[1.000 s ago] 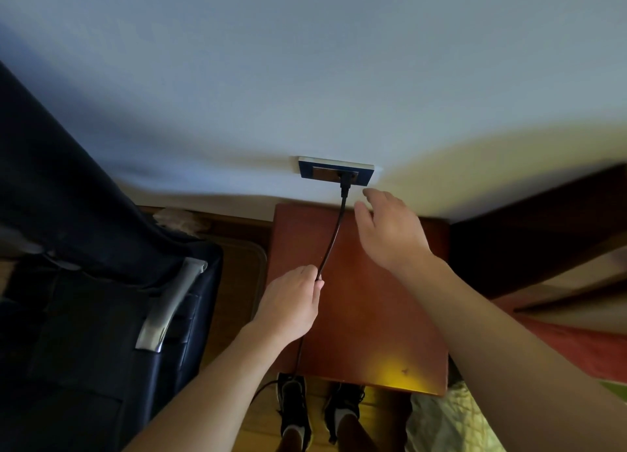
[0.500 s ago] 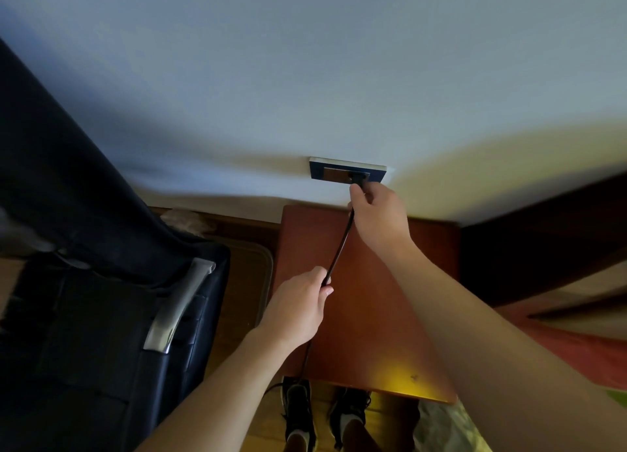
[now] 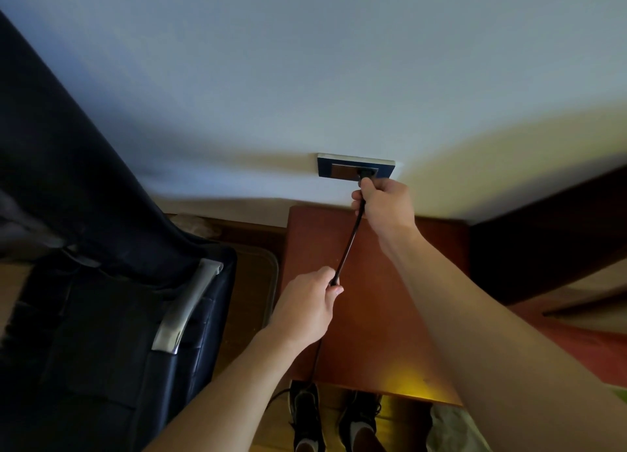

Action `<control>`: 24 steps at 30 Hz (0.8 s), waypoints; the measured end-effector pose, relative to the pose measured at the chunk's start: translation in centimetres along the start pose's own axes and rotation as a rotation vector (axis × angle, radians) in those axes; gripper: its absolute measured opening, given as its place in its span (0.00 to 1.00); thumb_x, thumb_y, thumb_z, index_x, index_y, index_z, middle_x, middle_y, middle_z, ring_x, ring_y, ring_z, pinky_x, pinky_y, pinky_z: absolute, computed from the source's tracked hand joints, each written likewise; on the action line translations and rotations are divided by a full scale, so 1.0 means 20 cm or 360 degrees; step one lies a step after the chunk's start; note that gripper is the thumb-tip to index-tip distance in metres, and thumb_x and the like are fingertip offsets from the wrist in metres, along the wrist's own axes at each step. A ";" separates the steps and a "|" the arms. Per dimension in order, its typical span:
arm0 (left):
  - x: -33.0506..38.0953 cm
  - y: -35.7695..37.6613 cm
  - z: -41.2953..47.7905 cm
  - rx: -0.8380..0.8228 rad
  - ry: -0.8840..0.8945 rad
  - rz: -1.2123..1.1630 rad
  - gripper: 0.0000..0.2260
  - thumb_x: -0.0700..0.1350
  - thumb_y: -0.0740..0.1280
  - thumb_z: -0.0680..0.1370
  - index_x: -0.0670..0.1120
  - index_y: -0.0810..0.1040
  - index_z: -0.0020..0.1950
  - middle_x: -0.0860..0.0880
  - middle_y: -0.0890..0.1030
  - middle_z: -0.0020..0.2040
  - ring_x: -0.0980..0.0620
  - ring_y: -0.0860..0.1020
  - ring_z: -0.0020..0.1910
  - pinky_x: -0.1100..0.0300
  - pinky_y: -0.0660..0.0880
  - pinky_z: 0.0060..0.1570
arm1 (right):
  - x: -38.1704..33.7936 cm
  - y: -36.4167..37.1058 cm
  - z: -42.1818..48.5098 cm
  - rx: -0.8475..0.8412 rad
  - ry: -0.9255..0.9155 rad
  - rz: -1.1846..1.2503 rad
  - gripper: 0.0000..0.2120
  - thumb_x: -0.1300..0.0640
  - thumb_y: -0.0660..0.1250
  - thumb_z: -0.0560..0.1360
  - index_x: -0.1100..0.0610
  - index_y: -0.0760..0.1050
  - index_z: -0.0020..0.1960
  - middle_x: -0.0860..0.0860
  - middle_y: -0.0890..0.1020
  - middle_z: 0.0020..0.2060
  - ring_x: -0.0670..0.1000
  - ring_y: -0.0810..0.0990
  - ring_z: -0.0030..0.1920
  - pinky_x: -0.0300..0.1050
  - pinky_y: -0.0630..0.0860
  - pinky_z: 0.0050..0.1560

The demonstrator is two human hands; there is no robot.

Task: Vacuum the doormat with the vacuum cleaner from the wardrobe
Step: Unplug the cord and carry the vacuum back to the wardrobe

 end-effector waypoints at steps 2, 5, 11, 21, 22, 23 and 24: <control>0.00 -0.01 -0.01 0.0011 0.0006 -0.0013 0.08 0.50 0.63 0.84 0.48 0.78 0.53 0.60 0.72 0.35 0.61 0.73 0.31 0.70 0.66 0.30 | 0.00 0.00 -0.01 0.0021 0.0006 0.0031 0.08 0.57 0.62 0.83 0.59 0.78 0.53 0.50 0.81 0.36 0.46 0.78 0.34 0.46 0.79 0.45; 0.00 -0.01 -0.03 0.0025 0.0022 -0.0001 0.08 0.51 0.63 0.84 0.49 0.78 0.52 0.59 0.74 0.36 0.60 0.74 0.31 0.69 0.67 0.30 | 0.00 0.01 -0.03 0.0047 0.0027 0.0078 0.08 0.57 0.62 0.83 0.58 0.78 0.51 0.50 0.80 0.35 0.47 0.78 0.34 0.45 0.79 0.43; 0.00 -0.05 -0.03 0.0012 0.0065 -0.0037 0.07 0.50 0.63 0.84 0.49 0.77 0.50 0.58 0.75 0.35 0.59 0.74 0.30 0.69 0.66 0.30 | -0.01 0.03 -0.06 0.0129 0.0021 0.0127 0.10 0.58 0.62 0.83 0.56 0.77 0.45 0.51 0.80 0.34 0.47 0.77 0.33 0.42 0.77 0.37; -0.17 0.10 -0.38 -0.0273 -0.0002 -0.0148 0.06 0.48 0.64 0.84 0.49 0.77 0.49 0.60 0.71 0.34 0.69 0.74 0.32 0.72 0.66 0.29 | 0.33 0.04 -0.41 0.0172 0.0146 0.0145 0.08 0.61 0.63 0.82 0.59 0.80 0.48 0.53 0.82 0.36 0.47 0.79 0.33 0.44 0.79 0.39; -0.17 0.09 -0.38 -0.0262 0.0015 -0.0147 0.06 0.48 0.64 0.84 0.49 0.77 0.49 0.60 0.72 0.34 0.68 0.74 0.32 0.71 0.66 0.29 | 0.32 0.04 -0.42 0.0171 0.0112 0.0146 0.08 0.61 0.63 0.82 0.59 0.79 0.47 0.52 0.82 0.36 0.47 0.79 0.33 0.44 0.79 0.39; -0.16 0.09 -0.39 -0.0259 0.0026 -0.0150 0.06 0.48 0.65 0.84 0.49 0.77 0.49 0.59 0.72 0.34 0.67 0.74 0.31 0.70 0.66 0.29 | 0.30 0.04 -0.44 0.0169 0.0087 0.0140 0.08 0.61 0.63 0.83 0.58 0.79 0.47 0.52 0.82 0.36 0.47 0.79 0.33 0.43 0.79 0.40; -0.16 0.08 -0.39 -0.0257 0.0030 -0.0160 0.06 0.48 0.65 0.84 0.49 0.77 0.49 0.59 0.73 0.33 0.67 0.74 0.31 0.70 0.66 0.28 | 0.29 0.03 -0.46 0.0164 0.0067 0.0128 0.08 0.61 0.63 0.83 0.57 0.79 0.47 0.52 0.82 0.37 0.46 0.79 0.33 0.42 0.80 0.40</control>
Point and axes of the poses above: each hand's wrist, its own z-axis towards the middle knuckle, its own y-axis out of the palm, x = y × z, the point moved 3 cm from there along z, towards the middle knuckle
